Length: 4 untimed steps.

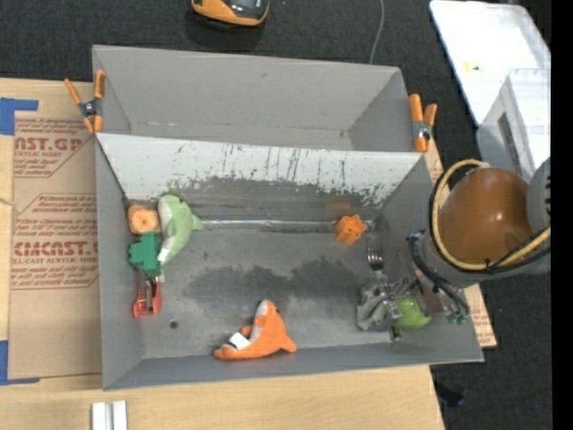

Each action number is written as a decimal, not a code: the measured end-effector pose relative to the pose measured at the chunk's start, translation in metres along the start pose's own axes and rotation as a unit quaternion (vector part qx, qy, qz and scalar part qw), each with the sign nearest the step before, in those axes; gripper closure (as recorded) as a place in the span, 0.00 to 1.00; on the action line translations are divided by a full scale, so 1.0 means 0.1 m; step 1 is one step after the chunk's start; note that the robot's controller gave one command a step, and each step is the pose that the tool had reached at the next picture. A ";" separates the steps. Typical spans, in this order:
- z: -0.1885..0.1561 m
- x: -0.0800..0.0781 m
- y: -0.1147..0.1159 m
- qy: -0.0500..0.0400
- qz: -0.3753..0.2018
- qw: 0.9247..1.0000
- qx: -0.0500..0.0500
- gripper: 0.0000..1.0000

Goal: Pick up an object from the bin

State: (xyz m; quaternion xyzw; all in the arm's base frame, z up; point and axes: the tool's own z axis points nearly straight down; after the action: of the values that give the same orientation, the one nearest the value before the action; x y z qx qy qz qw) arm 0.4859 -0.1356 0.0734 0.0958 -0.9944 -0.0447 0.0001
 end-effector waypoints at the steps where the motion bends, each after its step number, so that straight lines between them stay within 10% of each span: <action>1: 0.00 0.00 -0.02 -0.005 -0.094 0.996 -0.005 1.00; 4: 0.00 0.02 -0.02 -0.007 -0.130 0.991 -0.011 1.00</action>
Offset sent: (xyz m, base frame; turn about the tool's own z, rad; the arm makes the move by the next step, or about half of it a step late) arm 0.0033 -0.0024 -0.0034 -0.1477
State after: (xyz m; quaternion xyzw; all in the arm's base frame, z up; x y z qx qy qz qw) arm 0.4840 -0.1383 0.0729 0.2241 -0.9729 -0.0555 -0.0118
